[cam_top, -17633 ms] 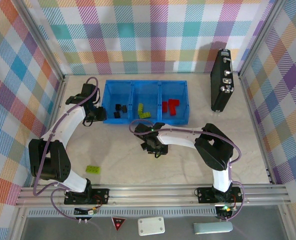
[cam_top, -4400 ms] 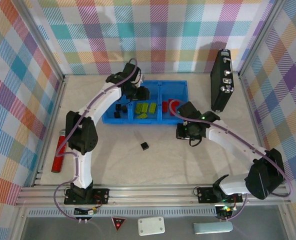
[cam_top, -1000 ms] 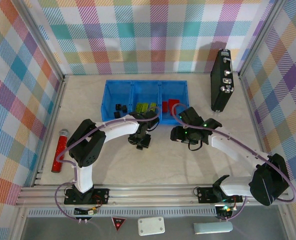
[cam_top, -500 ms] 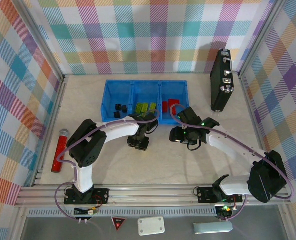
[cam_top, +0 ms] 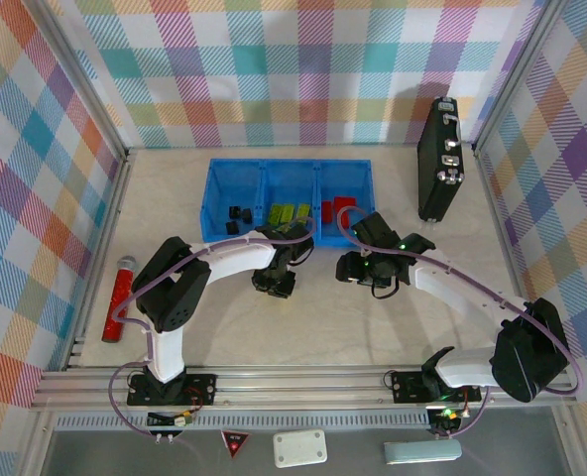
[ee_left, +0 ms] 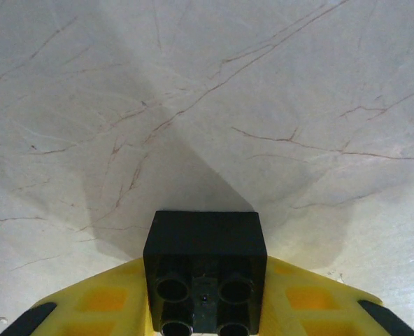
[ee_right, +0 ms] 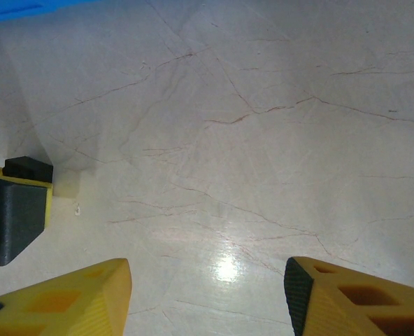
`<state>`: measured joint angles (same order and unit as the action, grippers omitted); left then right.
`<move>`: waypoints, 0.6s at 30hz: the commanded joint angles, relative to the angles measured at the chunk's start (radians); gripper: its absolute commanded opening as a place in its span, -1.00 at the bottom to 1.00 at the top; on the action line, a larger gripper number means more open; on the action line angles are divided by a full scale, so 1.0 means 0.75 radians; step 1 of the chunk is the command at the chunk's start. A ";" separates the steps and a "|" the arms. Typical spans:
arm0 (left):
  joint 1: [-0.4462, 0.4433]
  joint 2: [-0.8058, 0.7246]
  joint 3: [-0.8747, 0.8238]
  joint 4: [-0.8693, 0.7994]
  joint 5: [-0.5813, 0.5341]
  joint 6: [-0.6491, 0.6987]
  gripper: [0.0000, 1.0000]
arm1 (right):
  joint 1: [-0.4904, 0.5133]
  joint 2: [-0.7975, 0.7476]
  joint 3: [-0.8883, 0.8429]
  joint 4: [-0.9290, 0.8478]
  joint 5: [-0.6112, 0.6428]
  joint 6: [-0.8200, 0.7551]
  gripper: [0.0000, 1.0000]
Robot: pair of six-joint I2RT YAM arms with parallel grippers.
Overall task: Sort the legos into containers by color
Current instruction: Pick up the lego from the center of the table.
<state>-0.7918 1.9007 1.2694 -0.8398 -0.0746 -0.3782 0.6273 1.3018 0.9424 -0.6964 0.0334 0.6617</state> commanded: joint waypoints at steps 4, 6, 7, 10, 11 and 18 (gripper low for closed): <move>-0.018 -0.076 0.029 -0.072 -0.051 -0.002 -0.35 | -0.006 0.015 0.030 -0.003 -0.006 -0.014 0.23; -0.011 -0.083 0.041 -0.084 -0.059 0.001 -0.35 | -0.006 0.011 0.030 -0.004 -0.002 -0.013 0.23; -0.008 -0.089 0.045 -0.088 -0.060 0.005 -0.35 | -0.006 0.010 0.030 -0.006 -0.003 -0.012 0.23; 0.014 -0.111 0.057 -0.097 -0.059 0.015 -0.35 | -0.006 0.005 0.031 -0.012 0.005 -0.011 0.23; 0.024 -0.117 0.060 -0.100 -0.056 0.021 -0.35 | -0.006 0.002 0.030 -0.016 0.007 -0.013 0.23; 0.132 -0.184 0.097 -0.141 -0.060 0.081 -0.35 | -0.006 -0.011 0.026 -0.031 0.019 -0.011 0.23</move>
<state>-0.7284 1.8095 1.3079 -0.8959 -0.0998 -0.3504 0.6273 1.3018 0.9424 -0.6979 0.0376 0.6621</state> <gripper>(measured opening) 0.325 0.613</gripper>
